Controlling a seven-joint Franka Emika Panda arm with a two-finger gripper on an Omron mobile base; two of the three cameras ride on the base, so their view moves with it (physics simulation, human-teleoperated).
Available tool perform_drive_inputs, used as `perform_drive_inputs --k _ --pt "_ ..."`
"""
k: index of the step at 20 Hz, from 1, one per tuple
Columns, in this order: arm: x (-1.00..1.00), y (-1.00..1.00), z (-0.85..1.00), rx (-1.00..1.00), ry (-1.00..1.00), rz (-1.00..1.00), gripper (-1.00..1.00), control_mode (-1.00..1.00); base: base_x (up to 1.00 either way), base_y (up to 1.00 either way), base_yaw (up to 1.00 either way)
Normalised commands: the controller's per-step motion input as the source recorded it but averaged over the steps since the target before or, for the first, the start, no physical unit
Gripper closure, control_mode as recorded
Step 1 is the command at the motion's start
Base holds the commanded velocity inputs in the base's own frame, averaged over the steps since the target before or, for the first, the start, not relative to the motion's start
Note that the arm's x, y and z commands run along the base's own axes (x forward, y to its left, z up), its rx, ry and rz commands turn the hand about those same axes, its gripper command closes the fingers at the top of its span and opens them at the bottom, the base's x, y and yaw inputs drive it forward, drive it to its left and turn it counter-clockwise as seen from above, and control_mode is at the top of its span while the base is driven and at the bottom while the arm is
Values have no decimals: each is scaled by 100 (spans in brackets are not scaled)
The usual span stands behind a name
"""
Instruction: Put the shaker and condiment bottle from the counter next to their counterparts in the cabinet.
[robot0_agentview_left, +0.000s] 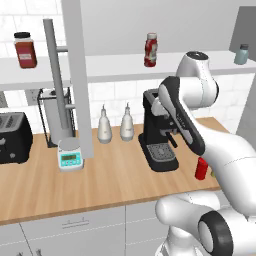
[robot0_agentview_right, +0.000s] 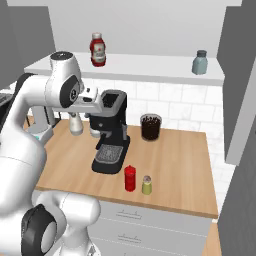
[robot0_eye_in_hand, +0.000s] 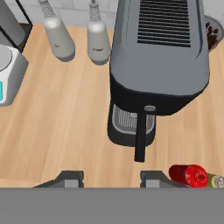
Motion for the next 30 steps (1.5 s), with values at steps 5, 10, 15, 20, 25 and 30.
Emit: perform_drive_inputs --k 5,10,15,20,25,30 --pt "-2 -21 -21 0 -2 2 -100 -100 0 0 0" --pt "-27 -54 -14 3 -19 7 -100 -100 0 0 0" --pt "-41 -67 -3 7 -31 11 -100 -100 0 0 0" --pt "-39 -78 -10 18 -33 15 -100 -100 0 0 0" --pt "-30 -82 -17 24 -30 15 -100 -100 0 0 0" --pt "-7 -60 -29 16 -23 15 -100 -100 0 0 0"
